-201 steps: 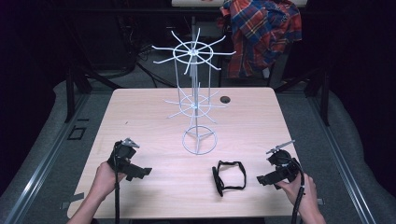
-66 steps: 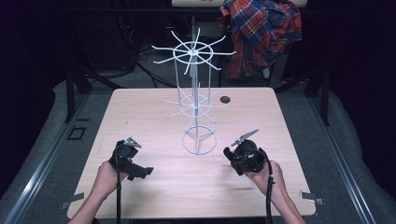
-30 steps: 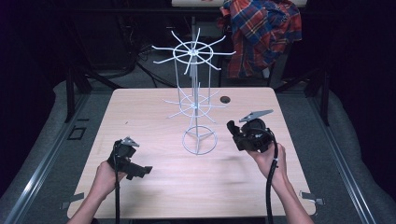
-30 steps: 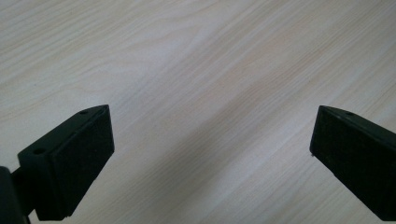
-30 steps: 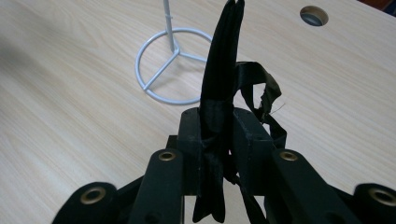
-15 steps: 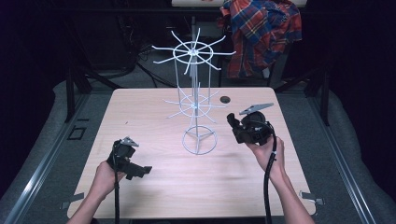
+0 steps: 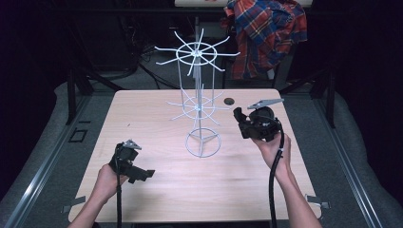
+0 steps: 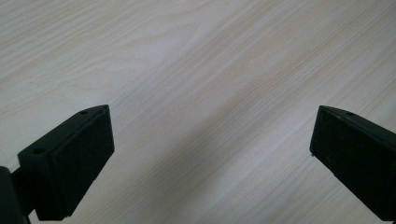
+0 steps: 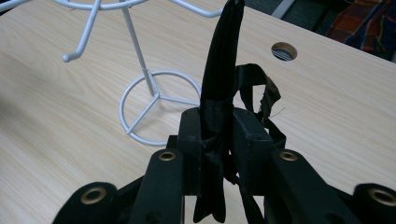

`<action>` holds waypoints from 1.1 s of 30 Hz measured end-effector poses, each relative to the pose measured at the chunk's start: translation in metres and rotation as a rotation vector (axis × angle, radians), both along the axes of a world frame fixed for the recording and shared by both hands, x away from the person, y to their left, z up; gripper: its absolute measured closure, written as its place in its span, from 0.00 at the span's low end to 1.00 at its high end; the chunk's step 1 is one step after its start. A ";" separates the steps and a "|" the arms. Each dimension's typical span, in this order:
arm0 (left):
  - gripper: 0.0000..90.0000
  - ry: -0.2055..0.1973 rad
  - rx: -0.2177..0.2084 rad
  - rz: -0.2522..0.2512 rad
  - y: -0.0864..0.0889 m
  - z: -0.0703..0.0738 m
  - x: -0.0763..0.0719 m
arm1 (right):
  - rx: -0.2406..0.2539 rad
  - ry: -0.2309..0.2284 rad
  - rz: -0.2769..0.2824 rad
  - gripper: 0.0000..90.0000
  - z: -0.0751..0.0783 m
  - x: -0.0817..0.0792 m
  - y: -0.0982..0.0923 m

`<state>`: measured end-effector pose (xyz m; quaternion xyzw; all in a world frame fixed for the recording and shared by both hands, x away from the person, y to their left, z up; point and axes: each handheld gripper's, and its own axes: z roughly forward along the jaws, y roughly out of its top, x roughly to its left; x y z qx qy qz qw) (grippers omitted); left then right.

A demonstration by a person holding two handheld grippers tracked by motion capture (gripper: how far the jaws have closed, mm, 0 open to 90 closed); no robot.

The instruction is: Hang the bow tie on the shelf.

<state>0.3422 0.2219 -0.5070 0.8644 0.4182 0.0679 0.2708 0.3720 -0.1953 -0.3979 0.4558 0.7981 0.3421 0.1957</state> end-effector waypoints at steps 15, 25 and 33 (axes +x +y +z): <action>0.00 0.004 0.005 -0.006 0.000 0.000 0.000 | 0.034 -0.054 -0.007 0.82 0.015 0.007 0.000; 0.00 0.002 0.004 -0.003 0.000 0.000 0.000 | 0.046 -0.093 -0.002 0.82 0.024 0.006 0.003; 0.00 0.001 0.007 -0.001 0.001 -0.001 -0.001 | 0.037 -0.119 0.029 0.82 0.030 -0.001 0.011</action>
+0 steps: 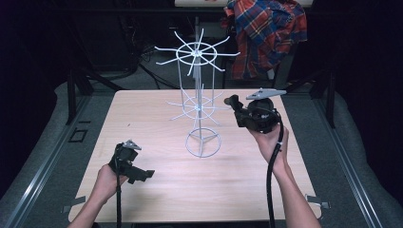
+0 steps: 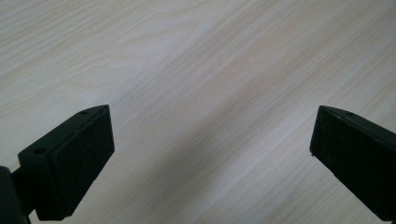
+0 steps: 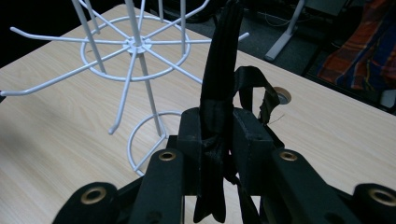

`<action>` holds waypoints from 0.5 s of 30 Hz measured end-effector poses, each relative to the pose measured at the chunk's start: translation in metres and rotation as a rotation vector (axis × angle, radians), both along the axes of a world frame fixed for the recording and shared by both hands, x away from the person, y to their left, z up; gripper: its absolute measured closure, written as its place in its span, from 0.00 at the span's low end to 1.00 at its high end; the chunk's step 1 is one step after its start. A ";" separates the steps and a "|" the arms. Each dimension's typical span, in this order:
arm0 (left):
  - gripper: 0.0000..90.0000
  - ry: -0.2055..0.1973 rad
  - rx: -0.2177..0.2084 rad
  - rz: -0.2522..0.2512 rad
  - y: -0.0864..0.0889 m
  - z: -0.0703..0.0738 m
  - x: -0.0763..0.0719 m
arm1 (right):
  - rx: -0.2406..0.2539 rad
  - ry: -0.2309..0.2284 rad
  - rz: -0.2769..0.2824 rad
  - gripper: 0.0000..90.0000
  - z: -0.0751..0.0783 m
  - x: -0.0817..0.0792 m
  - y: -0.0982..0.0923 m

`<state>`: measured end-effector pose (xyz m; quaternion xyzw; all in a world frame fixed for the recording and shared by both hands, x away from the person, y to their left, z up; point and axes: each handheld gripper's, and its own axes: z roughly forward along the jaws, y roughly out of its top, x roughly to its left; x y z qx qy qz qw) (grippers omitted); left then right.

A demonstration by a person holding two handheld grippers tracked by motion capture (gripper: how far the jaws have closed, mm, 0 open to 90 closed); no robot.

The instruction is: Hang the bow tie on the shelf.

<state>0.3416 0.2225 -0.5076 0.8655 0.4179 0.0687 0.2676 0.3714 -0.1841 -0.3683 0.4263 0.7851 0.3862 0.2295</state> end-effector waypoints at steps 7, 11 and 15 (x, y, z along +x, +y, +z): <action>0.00 0.005 -0.001 -0.004 0.000 0.000 0.000 | -0.033 0.014 0.042 0.82 -0.012 -0.002 0.013; 0.00 0.007 -0.001 -0.004 0.000 0.000 0.000 | -0.053 0.046 0.056 0.82 -0.024 0.001 0.018; 0.00 0.008 -0.002 -0.008 -0.001 0.000 0.000 | -0.070 0.068 0.056 0.82 -0.034 0.003 0.018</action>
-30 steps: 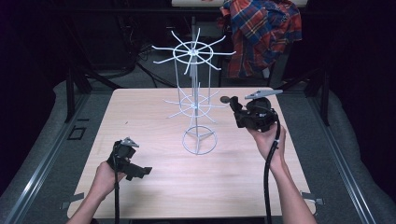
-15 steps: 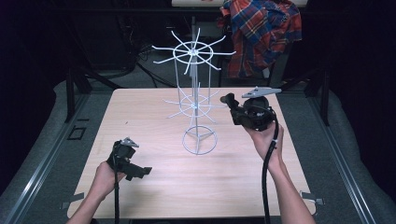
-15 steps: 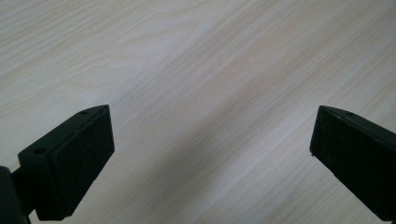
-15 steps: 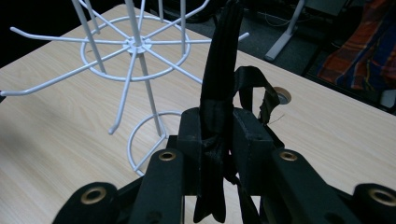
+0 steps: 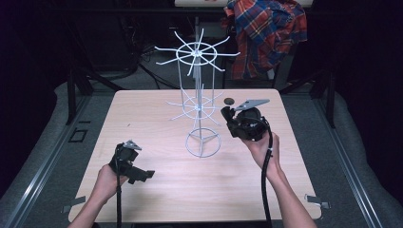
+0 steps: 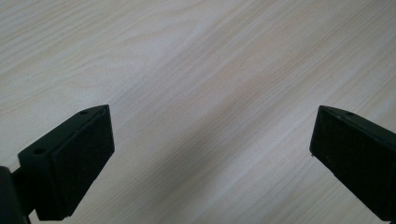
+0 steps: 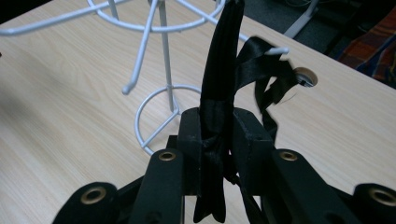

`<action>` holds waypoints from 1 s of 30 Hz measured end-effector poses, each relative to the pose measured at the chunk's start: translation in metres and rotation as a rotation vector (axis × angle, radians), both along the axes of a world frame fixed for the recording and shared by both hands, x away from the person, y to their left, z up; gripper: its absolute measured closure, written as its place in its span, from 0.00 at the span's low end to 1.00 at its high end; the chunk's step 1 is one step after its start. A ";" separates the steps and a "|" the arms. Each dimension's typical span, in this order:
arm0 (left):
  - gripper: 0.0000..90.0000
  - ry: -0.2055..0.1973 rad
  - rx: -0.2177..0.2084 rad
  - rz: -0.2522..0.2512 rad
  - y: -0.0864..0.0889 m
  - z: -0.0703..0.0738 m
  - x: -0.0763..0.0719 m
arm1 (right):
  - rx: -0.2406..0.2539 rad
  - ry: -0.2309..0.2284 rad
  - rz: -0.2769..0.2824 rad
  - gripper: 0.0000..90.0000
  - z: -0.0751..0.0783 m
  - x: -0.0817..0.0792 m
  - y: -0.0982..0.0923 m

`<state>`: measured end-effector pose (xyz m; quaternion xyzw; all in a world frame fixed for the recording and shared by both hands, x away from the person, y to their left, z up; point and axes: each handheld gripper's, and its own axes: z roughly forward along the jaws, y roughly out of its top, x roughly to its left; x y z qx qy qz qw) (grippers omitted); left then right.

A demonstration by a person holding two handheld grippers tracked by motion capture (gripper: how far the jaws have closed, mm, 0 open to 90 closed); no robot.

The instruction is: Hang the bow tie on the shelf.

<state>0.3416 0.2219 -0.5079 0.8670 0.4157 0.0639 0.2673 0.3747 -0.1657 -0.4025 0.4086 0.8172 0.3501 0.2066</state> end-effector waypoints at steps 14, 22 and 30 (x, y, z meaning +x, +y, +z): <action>0.00 -0.001 0.003 -0.002 0.000 0.000 0.000 | 0.003 0.057 0.000 0.82 -0.028 0.010 -0.001; 0.00 0.000 0.003 -0.002 0.000 -0.001 0.000 | 0.007 0.069 -0.002 0.82 -0.036 0.014 -0.001; 0.00 0.003 0.008 -0.004 -0.001 -0.001 0.000 | 0.008 0.059 0.019 0.82 -0.040 0.017 0.004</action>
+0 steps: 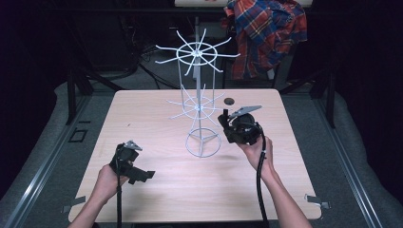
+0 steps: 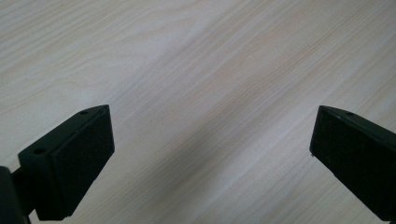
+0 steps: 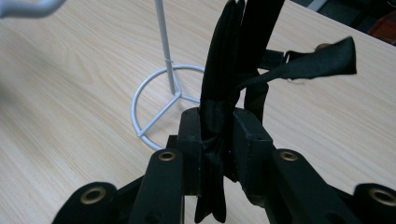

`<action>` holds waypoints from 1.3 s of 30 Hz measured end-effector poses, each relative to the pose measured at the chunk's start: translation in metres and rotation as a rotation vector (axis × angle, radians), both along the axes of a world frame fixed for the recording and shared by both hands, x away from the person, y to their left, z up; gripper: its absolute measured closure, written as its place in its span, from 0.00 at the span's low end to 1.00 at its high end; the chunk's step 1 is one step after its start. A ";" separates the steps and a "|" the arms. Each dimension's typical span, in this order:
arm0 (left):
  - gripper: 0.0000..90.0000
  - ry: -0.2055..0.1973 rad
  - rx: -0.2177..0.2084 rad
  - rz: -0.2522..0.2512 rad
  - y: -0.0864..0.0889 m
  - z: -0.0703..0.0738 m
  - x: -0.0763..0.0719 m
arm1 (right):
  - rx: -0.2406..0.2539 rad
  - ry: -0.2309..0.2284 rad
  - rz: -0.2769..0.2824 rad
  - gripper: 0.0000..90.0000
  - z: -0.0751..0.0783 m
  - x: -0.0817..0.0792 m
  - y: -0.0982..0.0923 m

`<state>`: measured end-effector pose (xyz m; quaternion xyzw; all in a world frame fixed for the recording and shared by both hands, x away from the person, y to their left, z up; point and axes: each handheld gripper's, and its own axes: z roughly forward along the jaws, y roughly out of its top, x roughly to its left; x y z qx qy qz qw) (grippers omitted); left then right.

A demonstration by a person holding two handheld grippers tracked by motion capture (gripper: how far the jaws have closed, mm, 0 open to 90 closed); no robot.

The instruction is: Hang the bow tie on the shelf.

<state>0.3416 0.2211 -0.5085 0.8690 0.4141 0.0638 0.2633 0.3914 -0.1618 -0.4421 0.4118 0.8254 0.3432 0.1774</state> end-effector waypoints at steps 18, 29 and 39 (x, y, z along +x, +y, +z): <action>0.00 0.001 0.003 0.000 0.000 0.000 0.000 | -0.007 -0.031 0.062 0.82 0.001 0.002 0.013; 0.00 0.004 0.004 -0.005 -0.001 -0.001 0.000 | 0.012 -0.014 0.044 0.80 -0.007 0.005 0.011; 0.00 0.009 0.003 -0.007 -0.001 -0.001 0.000 | 0.020 -0.003 0.043 0.73 -0.008 0.006 0.009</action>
